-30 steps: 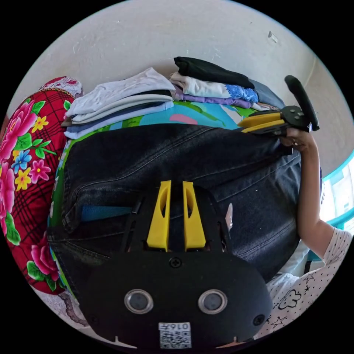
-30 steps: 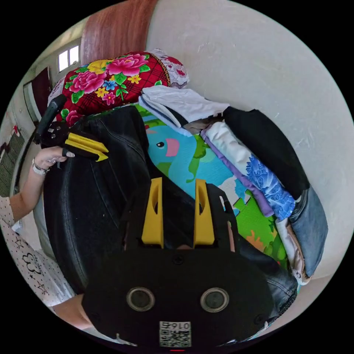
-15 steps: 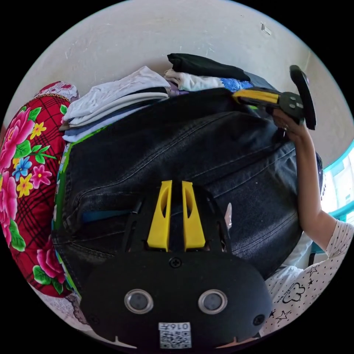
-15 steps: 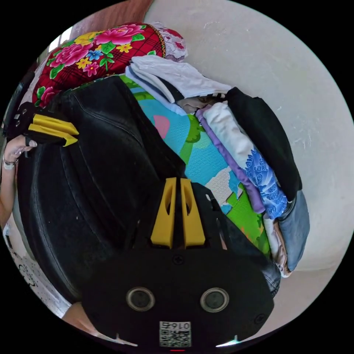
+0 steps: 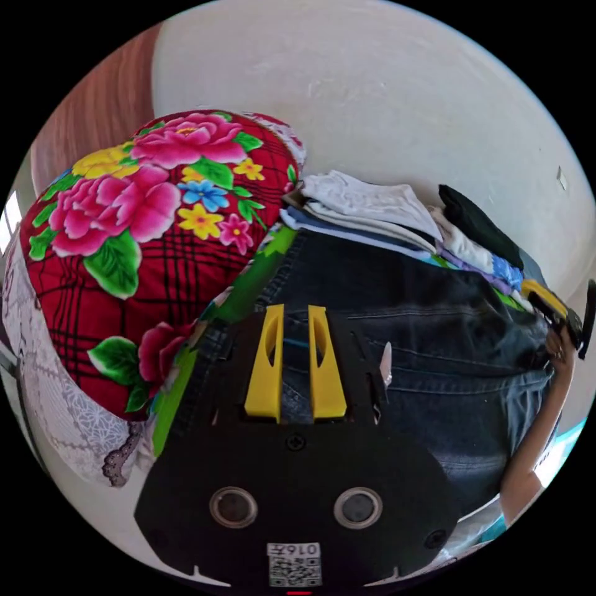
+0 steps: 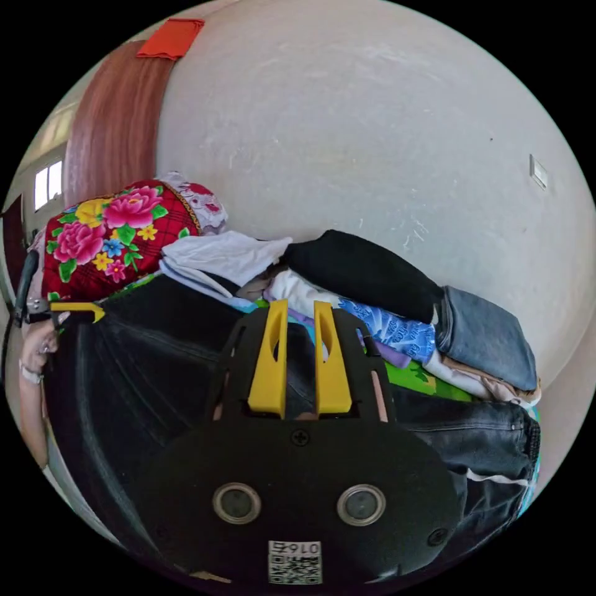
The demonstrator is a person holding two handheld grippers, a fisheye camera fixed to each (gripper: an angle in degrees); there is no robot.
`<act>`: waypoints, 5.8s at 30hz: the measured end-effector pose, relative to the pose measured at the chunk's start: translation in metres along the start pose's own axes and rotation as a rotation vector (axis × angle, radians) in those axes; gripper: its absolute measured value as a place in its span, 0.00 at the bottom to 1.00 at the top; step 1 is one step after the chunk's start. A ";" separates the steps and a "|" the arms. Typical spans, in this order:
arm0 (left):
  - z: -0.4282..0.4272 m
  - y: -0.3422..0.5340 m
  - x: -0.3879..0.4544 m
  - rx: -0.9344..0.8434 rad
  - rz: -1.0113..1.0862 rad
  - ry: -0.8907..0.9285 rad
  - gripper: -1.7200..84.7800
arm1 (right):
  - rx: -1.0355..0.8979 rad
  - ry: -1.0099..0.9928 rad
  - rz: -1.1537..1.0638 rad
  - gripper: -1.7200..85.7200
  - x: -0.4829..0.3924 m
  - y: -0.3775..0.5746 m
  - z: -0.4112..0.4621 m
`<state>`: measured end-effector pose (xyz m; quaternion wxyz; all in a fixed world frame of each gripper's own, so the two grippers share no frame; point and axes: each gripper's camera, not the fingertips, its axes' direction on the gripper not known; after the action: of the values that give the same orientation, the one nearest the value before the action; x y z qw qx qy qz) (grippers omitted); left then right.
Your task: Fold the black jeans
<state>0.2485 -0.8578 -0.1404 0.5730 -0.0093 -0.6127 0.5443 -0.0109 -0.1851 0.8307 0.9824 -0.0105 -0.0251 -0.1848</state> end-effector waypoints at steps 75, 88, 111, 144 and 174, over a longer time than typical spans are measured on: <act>-0.219 0.315 0.580 0.017 0.845 0.583 0.12 | -0.142 0.222 0.863 0.15 0.599 0.675 -0.518; -0.242 0.330 0.649 0.026 0.969 0.586 0.13 | 0.162 0.192 0.847 0.06 0.569 0.697 -0.616; -0.234 0.321 0.818 -0.100 1.215 0.695 0.15 | 0.125 0.308 0.742 0.03 0.457 0.600 -0.603; -0.218 0.099 0.888 0.114 0.823 0.830 0.09 | -0.220 0.387 -0.042 0.01 0.156 0.288 -0.363; -0.125 0.115 0.857 -0.018 0.863 0.666 0.09 | -0.275 0.422 0.202 0.05 0.287 0.383 -0.427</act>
<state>-0.0270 -0.1846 0.3431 0.4605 -0.4370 -0.3432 0.6923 0.4150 0.0548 0.4148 0.9686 -0.1077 0.2070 -0.0855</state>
